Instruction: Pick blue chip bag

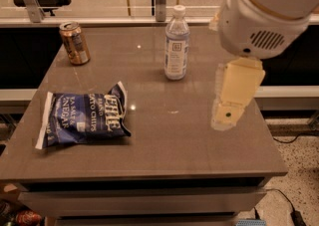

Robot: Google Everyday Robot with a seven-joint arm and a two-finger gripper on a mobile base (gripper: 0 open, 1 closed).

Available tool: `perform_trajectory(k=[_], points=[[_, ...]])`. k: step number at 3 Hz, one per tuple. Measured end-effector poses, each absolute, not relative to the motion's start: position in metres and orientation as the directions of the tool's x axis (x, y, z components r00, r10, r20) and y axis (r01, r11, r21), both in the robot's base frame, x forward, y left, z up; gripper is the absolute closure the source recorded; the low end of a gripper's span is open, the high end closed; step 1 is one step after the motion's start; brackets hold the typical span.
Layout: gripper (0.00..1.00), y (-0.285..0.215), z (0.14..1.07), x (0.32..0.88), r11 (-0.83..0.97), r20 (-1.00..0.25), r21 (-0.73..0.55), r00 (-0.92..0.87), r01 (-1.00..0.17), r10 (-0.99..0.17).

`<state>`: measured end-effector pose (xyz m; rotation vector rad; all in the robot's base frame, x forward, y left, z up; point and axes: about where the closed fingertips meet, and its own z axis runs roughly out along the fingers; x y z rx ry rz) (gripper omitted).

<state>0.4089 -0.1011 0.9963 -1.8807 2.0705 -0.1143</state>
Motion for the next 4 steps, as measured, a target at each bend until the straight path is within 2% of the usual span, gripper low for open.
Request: perform_trajectory(k=[4], points=[[0.0,0.058,0.967,0.413,-0.1,-0.128,-0.247,0.135,-0.964,-0.983]])
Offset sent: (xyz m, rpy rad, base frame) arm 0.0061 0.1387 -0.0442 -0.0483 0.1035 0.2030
